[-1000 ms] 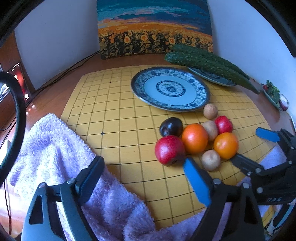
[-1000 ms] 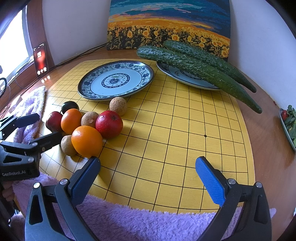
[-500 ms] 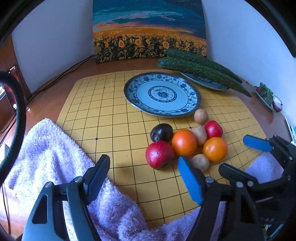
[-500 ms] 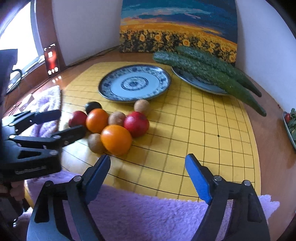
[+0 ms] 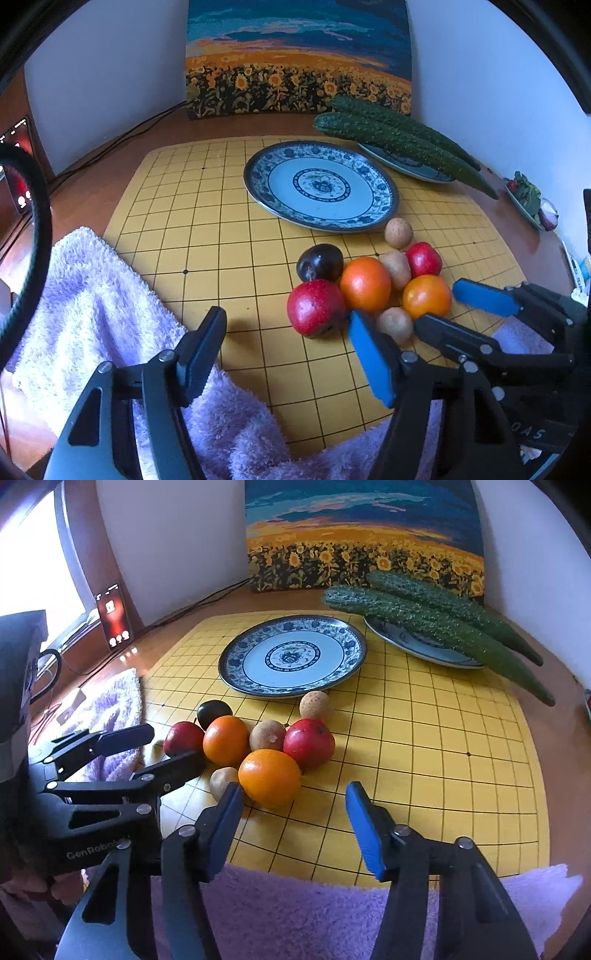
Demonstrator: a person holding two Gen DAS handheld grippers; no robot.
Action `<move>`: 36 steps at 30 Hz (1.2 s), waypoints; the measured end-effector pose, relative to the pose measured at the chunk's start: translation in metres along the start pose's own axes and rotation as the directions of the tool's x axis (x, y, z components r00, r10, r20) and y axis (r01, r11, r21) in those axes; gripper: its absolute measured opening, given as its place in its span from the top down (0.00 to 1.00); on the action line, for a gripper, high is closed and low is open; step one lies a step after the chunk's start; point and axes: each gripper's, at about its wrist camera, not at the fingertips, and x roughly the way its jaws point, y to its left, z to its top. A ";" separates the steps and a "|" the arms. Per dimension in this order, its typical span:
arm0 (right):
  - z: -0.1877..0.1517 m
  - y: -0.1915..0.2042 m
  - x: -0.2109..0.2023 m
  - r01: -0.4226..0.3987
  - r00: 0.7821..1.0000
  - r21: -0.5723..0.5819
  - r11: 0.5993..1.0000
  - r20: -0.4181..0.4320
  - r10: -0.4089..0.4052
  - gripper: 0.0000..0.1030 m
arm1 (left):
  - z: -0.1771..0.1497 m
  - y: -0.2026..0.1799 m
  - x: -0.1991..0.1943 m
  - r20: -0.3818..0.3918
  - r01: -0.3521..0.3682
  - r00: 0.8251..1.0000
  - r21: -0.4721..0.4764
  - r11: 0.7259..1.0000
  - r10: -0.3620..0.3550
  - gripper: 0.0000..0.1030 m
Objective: Organize fruits
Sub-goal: 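Move the left tool to the red apple while the right tool approaches the orange, then grasp and lift the red apple with the left tool while the right tool lifts the orange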
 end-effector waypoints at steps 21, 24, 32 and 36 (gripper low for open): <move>0.004 0.002 0.006 -0.065 0.998 0.033 0.997 0.005 0.065 0.66 | 0.003 -0.002 0.001 -0.006 0.060 0.998 0.000 0.998 -0.060 0.67; 0.003 -0.002 0.004 -0.079 0.997 0.049 0.996 0.013 0.078 0.67 | 0.002 -0.002 0.000 -0.008 0.063 0.998 0.000 0.998 -0.063 0.67; 0.000 -0.007 -0.004 -0.086 0.996 0.060 0.995 0.033 0.084 0.67 | 0.000 -0.004 -0.009 0.003 0.074 0.997 0.002 0.997 -0.074 0.68; -0.001 -0.007 -0.007 -0.095 0.995 0.056 0.994 0.042 0.093 0.67 | 0.002 -0.007 -0.015 0.013 0.075 0.997 0.007 0.997 -0.075 0.68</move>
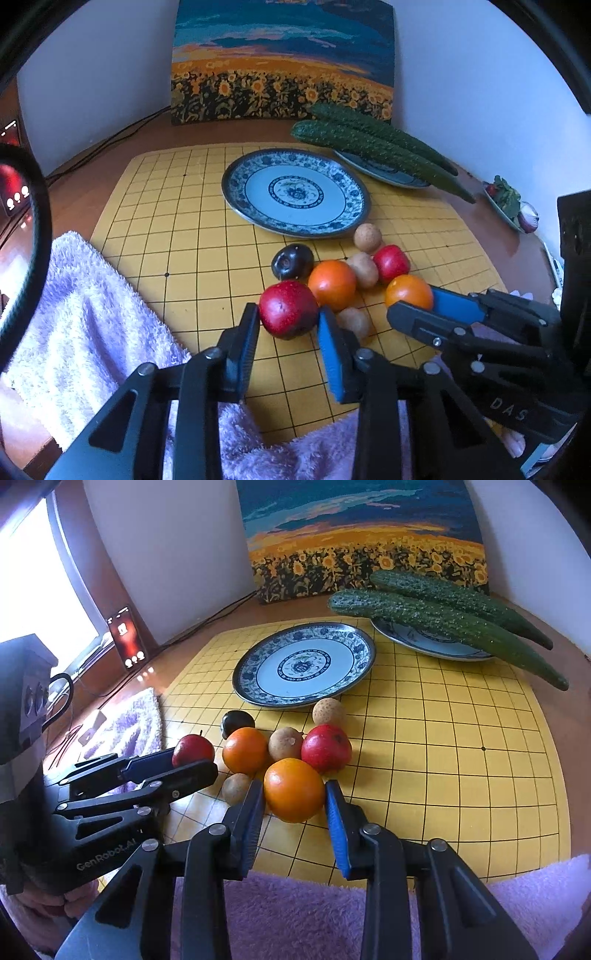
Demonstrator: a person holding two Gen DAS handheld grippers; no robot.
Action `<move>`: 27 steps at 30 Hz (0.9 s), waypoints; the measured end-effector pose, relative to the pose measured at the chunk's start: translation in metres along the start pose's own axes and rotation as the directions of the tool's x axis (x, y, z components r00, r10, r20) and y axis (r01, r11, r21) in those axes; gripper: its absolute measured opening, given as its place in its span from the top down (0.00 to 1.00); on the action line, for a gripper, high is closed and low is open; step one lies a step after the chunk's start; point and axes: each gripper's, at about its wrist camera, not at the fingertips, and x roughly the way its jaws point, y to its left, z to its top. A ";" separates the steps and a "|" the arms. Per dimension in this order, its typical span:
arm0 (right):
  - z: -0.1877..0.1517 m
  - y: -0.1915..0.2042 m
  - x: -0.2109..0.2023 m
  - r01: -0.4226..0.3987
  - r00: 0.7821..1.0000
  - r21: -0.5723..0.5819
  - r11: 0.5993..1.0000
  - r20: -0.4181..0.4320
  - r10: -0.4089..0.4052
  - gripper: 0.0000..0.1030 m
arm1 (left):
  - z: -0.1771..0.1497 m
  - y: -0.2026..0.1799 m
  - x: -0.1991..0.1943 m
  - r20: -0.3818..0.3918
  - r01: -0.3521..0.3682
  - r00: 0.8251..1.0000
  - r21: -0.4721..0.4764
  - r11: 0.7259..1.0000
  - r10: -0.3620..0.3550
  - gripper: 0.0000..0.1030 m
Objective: Organize fruits
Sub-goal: 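Grasp and lift the red apple with the left tool while the right tool lifts the orange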
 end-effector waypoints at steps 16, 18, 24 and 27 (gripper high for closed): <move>0.025 0.000 -0.020 -0.010 0.999 -0.018 1.000 0.036 0.011 0.67 | 0.031 -0.002 -0.013 0.020 -0.007 1.000 0.008 1.000 0.007 0.68; 0.030 -0.002 -0.020 -0.008 0.999 -0.019 1.000 0.035 0.009 0.67 | 0.036 0.000 -0.012 0.019 -0.008 1.000 0.007 1.000 0.008 0.68; 0.048 -0.007 -0.017 -0.005 0.999 -0.036 0.999 0.034 0.006 0.67 | 0.054 0.004 -0.006 0.018 -0.002 1.000 -0.004 1.000 0.002 0.68; 0.056 -0.010 -0.013 -0.002 1.000 -0.038 0.999 0.029 0.003 0.67 | 0.063 0.006 0.000 0.026 -0.004 1.000 -0.005 1.000 0.004 0.67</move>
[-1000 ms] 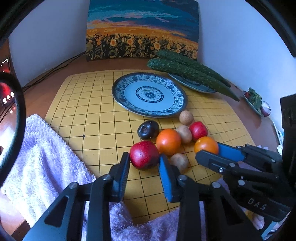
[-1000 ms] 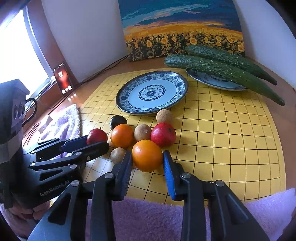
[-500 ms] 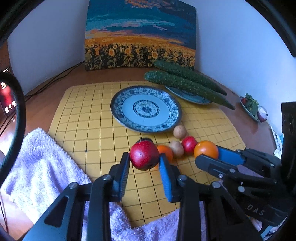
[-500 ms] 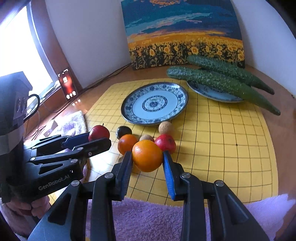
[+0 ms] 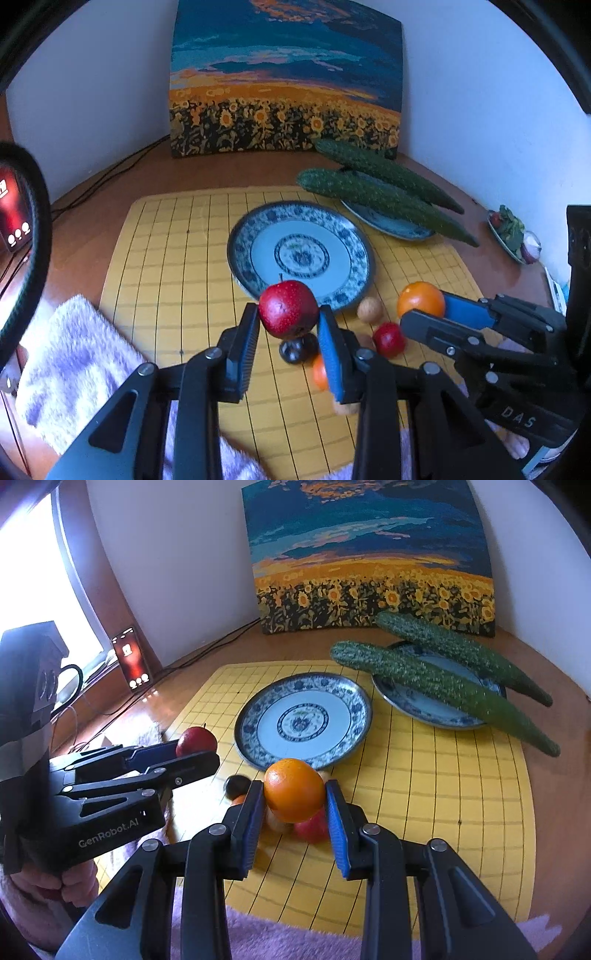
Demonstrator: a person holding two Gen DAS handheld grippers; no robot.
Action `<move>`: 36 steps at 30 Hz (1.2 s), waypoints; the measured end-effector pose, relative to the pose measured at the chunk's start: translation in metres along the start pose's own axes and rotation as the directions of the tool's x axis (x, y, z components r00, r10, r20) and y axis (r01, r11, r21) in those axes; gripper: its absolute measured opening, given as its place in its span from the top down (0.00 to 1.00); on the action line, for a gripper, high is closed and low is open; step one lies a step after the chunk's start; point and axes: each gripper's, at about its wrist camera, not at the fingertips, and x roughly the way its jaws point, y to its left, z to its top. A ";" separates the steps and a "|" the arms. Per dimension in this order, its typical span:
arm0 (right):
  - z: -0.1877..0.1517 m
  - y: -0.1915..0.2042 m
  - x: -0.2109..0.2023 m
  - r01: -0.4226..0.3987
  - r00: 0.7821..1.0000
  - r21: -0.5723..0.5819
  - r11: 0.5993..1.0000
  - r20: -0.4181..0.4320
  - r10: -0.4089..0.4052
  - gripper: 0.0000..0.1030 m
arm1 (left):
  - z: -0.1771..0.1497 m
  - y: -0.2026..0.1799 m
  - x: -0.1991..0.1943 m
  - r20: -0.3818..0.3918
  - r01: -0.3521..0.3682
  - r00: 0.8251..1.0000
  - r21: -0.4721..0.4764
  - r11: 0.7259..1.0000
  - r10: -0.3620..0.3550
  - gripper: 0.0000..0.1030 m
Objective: Organize fruits
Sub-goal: 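Grasp and lift the red apple with the left tool while the right tool lifts the orange, then lower the apple onto the patterned plate with the left tool while the right tool sets the orange there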
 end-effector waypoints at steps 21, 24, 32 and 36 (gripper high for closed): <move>0.047 -0.027 0.063 0.027 0.999 0.016 1.000 -0.036 -0.026 0.67 | 0.039 0.006 0.070 -0.065 -0.039 0.997 -0.005 0.999 0.039 0.68; 0.053 -0.031 0.071 0.032 0.999 0.023 0.999 -0.043 -0.031 0.67 | 0.044 0.006 0.078 -0.069 -0.047 0.997 0.000 0.999 0.046 0.68; 0.061 -0.034 0.082 0.039 0.998 0.019 0.999 -0.040 -0.038 0.67 | 0.049 0.010 0.094 -0.080 -0.063 0.995 -0.013 0.998 0.062 0.68; 0.064 -0.034 0.086 0.049 0.998 0.008 0.999 -0.044 -0.048 0.67 | 0.048 0.013 0.098 -0.086 -0.066 0.994 -0.024 0.998 0.064 0.68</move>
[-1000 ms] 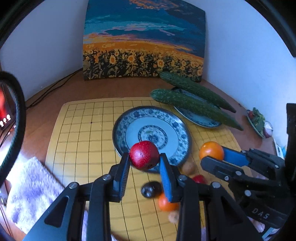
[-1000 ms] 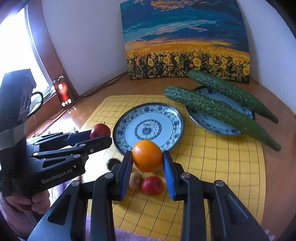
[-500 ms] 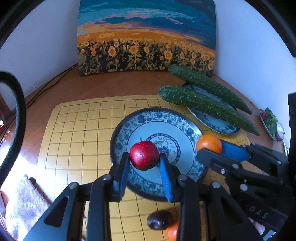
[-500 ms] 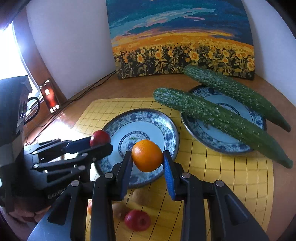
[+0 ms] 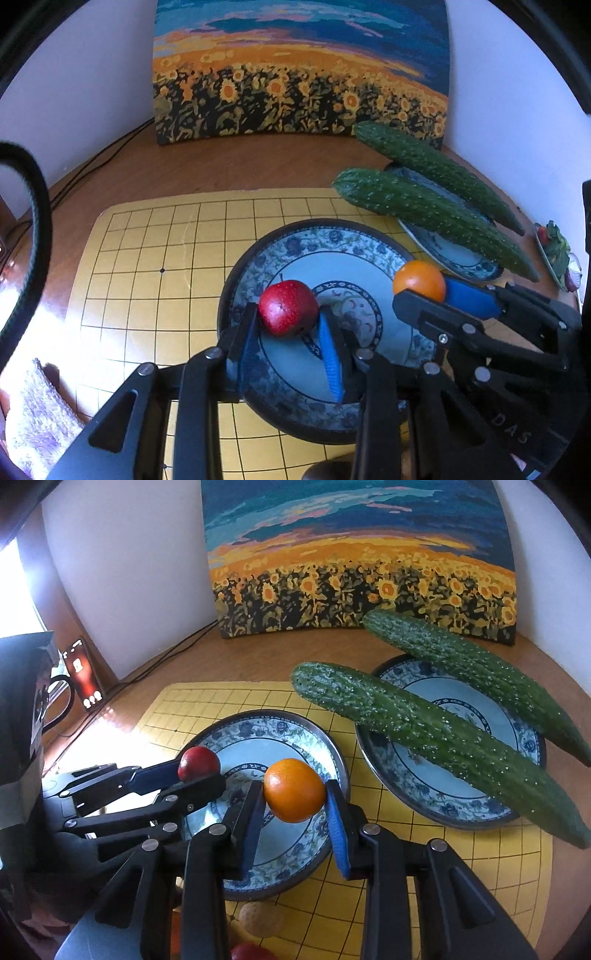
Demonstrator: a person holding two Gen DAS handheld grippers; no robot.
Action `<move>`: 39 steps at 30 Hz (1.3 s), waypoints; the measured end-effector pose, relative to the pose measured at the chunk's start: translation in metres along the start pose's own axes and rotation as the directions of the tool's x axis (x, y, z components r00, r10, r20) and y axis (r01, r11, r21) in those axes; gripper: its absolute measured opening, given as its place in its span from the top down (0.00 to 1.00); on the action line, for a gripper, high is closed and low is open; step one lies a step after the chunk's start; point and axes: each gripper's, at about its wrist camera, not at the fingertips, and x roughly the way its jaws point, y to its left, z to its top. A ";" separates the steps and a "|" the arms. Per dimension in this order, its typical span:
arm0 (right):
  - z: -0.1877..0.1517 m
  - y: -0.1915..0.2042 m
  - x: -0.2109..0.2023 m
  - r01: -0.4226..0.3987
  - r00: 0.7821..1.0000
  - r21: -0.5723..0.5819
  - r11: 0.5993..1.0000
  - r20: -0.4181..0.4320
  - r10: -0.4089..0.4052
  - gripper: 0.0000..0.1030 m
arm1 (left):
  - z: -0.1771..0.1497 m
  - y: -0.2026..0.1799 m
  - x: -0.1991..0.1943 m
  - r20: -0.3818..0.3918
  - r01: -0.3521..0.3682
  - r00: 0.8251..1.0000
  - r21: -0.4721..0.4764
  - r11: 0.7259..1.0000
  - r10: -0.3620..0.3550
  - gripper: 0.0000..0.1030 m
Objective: Organize fruits
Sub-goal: 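Lower the apple onto the patterned plate with the left tool while the right tool sets the orange there, then open both tools and move them back to the remaining fruit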
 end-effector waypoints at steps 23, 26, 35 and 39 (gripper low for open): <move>-0.006 0.000 0.000 -0.008 1.000 0.030 1.000 0.027 0.007 0.59 | -0.002 -0.001 -0.008 0.014 0.014 1.000 -0.002 1.000 -0.013 0.65; -0.009 -0.001 -0.005 -0.020 0.999 0.040 0.999 0.039 0.018 0.56 | -0.003 -0.002 -0.014 0.022 0.011 1.000 0.005 1.000 -0.011 0.62; -0.022 0.003 -0.022 -0.023 0.999 0.039 0.999 0.045 0.022 0.55 | -0.014 -0.008 -0.035 0.029 0.028 0.999 0.022 0.999 -0.028 0.61; -0.028 0.007 -0.032 -0.020 0.999 0.028 0.999 0.043 0.019 0.55 | -0.021 -0.009 -0.045 0.031 0.036 0.999 0.020 0.999 -0.037 0.61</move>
